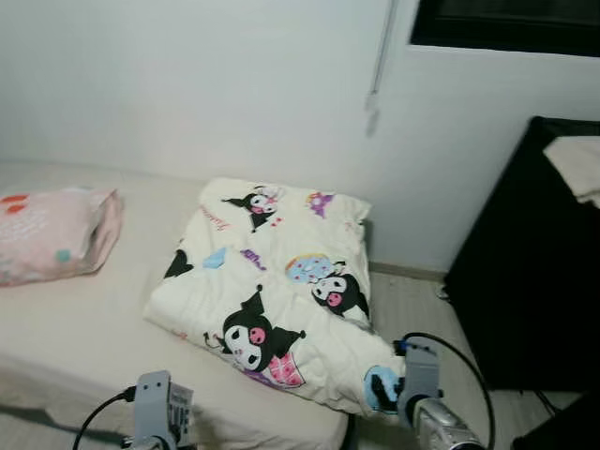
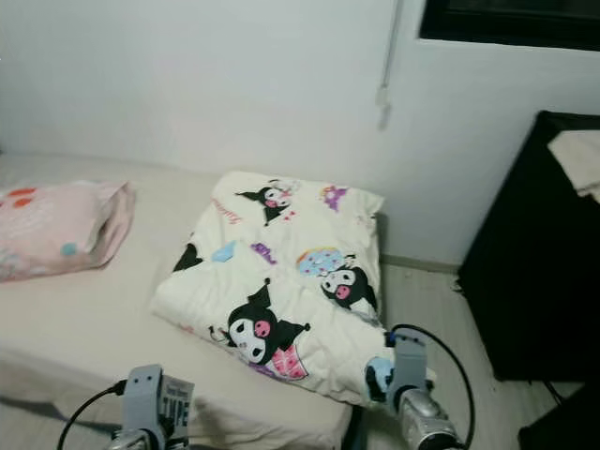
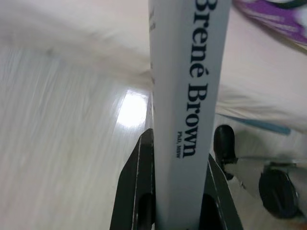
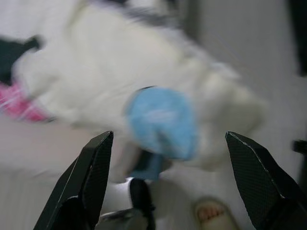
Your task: Clean up the room
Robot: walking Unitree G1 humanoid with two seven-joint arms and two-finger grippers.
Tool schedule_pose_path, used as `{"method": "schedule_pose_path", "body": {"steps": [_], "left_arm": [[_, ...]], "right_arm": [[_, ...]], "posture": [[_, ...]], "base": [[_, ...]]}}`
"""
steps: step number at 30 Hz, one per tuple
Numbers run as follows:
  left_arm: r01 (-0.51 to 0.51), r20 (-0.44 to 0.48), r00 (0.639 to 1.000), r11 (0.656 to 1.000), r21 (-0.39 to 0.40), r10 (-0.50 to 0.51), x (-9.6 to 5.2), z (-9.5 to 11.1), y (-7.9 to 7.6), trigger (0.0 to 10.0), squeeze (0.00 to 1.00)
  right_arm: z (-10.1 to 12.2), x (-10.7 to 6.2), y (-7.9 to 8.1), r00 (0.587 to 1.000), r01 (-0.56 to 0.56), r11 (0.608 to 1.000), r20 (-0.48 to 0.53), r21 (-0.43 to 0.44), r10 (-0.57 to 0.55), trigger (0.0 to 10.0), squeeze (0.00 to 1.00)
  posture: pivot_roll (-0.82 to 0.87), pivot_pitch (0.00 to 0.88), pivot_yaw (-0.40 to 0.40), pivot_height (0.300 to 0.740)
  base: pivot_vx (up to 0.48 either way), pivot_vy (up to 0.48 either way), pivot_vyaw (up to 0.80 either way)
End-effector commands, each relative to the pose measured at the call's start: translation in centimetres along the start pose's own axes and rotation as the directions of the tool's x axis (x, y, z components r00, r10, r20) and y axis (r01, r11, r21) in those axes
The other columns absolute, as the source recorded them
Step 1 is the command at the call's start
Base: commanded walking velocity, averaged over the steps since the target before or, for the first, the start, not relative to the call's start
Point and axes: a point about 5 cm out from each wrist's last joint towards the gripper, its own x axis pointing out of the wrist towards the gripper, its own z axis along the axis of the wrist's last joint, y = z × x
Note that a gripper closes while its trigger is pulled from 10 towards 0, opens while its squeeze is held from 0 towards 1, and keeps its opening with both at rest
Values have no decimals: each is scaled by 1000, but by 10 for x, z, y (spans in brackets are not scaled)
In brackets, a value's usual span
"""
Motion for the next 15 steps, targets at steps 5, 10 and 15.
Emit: {"method": "schedule_pose_path", "body": {"steps": [5,10,15], "left_arm": [[26,18,999,997,73,-27,1,8,-2,10000,0],[-31,40,999,999,-8,32,0,14,11,10000,0],[-31,83,996,994,-103,40,0,27,11,10000,0]], "right_arm": [[19,4,15,997,-21,1000,68,-21,23,10000,0],[17,5,37,994,-87,996,57,-30,88,10000,0],[3,3,41,995,-102,993,10,-65,103,10000,0]], "posture": [[-21,0,-4,740],[-12,0,-21,740],[-43,0,12,740]], "base": [[0,0,-630],[0,0,-629],[0,0,-600]]}}
